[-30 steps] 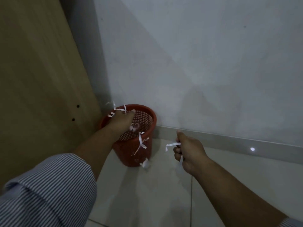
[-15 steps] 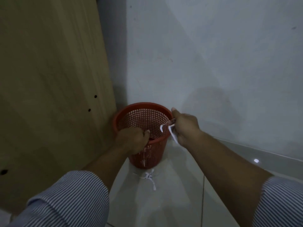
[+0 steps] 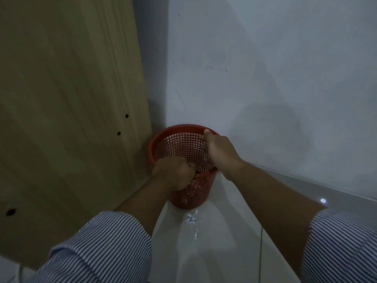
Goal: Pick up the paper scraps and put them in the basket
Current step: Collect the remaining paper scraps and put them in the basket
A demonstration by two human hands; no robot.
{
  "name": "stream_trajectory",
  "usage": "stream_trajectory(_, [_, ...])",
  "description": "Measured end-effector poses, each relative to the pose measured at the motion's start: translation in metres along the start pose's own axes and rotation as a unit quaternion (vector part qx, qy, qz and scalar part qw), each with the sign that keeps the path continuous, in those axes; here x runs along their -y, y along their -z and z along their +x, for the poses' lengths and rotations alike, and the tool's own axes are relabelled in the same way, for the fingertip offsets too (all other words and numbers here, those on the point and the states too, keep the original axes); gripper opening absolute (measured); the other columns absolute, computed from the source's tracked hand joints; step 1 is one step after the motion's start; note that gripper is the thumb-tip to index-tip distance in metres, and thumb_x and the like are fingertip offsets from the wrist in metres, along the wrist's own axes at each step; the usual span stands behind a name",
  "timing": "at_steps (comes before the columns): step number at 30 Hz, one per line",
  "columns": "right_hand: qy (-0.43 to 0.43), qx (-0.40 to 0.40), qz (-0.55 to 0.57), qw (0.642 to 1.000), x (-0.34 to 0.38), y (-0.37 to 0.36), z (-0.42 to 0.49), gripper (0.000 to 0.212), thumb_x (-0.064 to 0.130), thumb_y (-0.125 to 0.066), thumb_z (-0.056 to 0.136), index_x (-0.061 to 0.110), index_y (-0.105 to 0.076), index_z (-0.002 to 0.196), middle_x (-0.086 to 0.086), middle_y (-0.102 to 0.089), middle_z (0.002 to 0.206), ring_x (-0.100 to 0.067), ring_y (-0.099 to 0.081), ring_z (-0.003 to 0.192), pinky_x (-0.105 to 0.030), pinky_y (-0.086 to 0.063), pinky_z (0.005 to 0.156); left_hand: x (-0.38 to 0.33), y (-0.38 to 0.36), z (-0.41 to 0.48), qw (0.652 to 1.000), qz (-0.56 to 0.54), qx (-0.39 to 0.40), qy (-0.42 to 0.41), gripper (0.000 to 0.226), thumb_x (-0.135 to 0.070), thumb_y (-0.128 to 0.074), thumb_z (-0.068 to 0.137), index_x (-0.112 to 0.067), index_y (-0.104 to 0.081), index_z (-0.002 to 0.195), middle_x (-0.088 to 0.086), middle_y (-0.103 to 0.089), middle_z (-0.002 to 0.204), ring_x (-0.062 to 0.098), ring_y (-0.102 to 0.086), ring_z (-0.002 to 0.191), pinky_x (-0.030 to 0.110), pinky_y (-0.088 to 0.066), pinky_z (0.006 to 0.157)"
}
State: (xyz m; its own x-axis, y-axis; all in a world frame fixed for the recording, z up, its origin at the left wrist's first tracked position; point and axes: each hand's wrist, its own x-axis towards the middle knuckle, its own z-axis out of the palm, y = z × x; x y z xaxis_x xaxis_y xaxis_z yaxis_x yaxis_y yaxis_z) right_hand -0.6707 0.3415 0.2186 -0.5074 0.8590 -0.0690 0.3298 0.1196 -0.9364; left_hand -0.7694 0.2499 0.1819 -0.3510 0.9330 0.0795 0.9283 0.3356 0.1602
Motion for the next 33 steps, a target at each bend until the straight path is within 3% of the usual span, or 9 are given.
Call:
stream_trajectory(2, [0.065, -0.053, -0.032, 0.996, -0.005, 0.007, -0.005, 0.047, 0.042, -0.036, 0.096, 0.012, -0.072, 0.092, -0.007, -0.073, 0.097, -0.021, -0.067, 0.093, -0.044, -0.053, 0.089, -0.003, 0.002, -0.001, 1.0, -0.001, -0.001, 0.002, 0.052, -0.038, -0.025, 0.099, -0.009, -0.067, 0.092, 0.012, -0.07, 0.1, 0.028, -0.064, 0.093, 0.041, -0.049, 0.083])
stream_trajectory(7, [0.213, -0.15, -0.093, 0.961, -0.032, 0.023, -0.028, 0.03, 0.023, -0.048, 0.094, 0.009, -0.061, 0.071, 0.0, -0.061, 0.062, -0.009, -0.053, 0.057, -0.025, -0.041, 0.054, -0.003, 0.001, 0.001, 1.0, 0.017, 0.007, 0.007, 0.051, -0.037, -0.025, 0.098, -0.008, -0.066, 0.087, 0.011, -0.069, 0.089, 0.029, -0.064, 0.086, 0.044, -0.053, 0.08])
stream_trajectory(13, [0.25, -0.156, -0.132, 0.946, -0.089, 0.019, -0.053, 0.01, 0.013, -0.057, 0.087, 0.017, -0.057, 0.078, 0.007, -0.057, 0.077, 0.0, -0.052, 0.074, -0.009, -0.038, 0.065, -0.003, -0.003, 0.003, 1.0, 0.02, -0.004, 0.021, 0.05, -0.037, -0.027, 0.097, -0.009, -0.066, 0.085, 0.012, -0.069, 0.093, 0.03, -0.062, 0.087, 0.043, -0.051, 0.083])
stream_trajectory(17, [0.211, -0.051, -0.189, 0.958, -0.134, 0.001, -0.06, 0.007, 0.02, -0.056, 0.086, 0.017, -0.063, 0.087, 0.004, -0.062, 0.087, -0.009, -0.053, 0.08, -0.021, -0.041, 0.07, 0.0, -0.01, 0.008, 0.999, 0.03, 0.001, 0.041, 0.056, -0.047, -0.024, 0.092, -0.011, -0.066, 0.082, 0.009, -0.066, 0.085, 0.025, -0.053, 0.074, 0.035, -0.042, 0.072])
stream_trajectory(20, [0.168, 0.095, -0.259, 0.946, -0.162, -0.019, -0.06, 0.029, 0.027, -0.056, 0.087, 0.016, -0.061, 0.113, 0.003, -0.059, 0.109, -0.013, -0.053, 0.1, -0.022, -0.039, 0.084, 0.004, -0.014, 0.011, 0.998, 0.024, 0.0, 0.05, 0.055, -0.049, -0.024, 0.091, -0.013, -0.063, 0.077, 0.005, -0.058, 0.075, 0.023, -0.051, 0.071, 0.034, -0.039, 0.07])
stream_trajectory(24, [0.115, 0.255, -0.351, 0.894, -0.177, -0.046, -0.059, 0.054, 0.025, -0.057, 0.084, 0.02, -0.044, 0.136, -0.007, -0.038, 0.145, -0.027, -0.038, 0.129, -0.038, -0.042, 0.102, 0.006, -0.017, 0.014, 0.999, 0.038, 0.0, 0.03, 0.055, -0.049, -0.021, 0.089, -0.014, -0.059, 0.071, 0.0, -0.059, 0.068, 0.019, -0.054, 0.064, 0.031, -0.033, 0.059])
stream_trajectory(27, [0.07, 0.343, -0.423, 0.835, -0.183, -0.064, -0.057, 0.075, 0.015, -0.054, 0.084, 0.031, -0.021, 0.15, -0.004, -0.007, 0.162, -0.031, -0.01, 0.146, -0.046, -0.029, 0.115, 0.006, -0.017, 0.014, 0.999, 0.025, 0.003, 0.036, 0.056, -0.048, -0.024, 0.092, -0.014, -0.06, 0.066, 0.001, -0.059, 0.064, 0.014, -0.051, 0.057, 0.03, -0.032, 0.057])
stream_trajectory(29, [0.079, 0.35, -0.474, 0.804, -0.188, -0.069, -0.056, 0.073, 0.009, -0.048, 0.089, 0.032, -0.018, 0.151, -0.006, 0.0, 0.163, -0.034, -0.003, 0.148, -0.047, -0.022, 0.118, 0.004, -0.017, 0.013, 0.999, 0.031, -0.004, 0.039, 0.057, -0.048, -0.025, 0.093, -0.013, -0.061, 0.066, 0.002, -0.059, 0.063, 0.017, -0.053, 0.058, 0.032, -0.036, 0.06])
stream_trajectory(33, [0.161, 0.272, -0.52, 0.793, -0.194, -0.069, -0.06, 0.041, 0.002, -0.036, 0.093, 0.004, -0.048, 0.132, -0.018, -0.042, 0.139, -0.035, -0.039, 0.128, -0.045, -0.045, 0.099, 0.003, -0.017, 0.017, 0.998, 0.038, 0.0, 0.057, 0.06, -0.052, -0.023, 0.091, -0.013, -0.064, 0.073, 0.003, -0.059, 0.067, 0.019, -0.054, 0.061, 0.034, -0.04, 0.065])
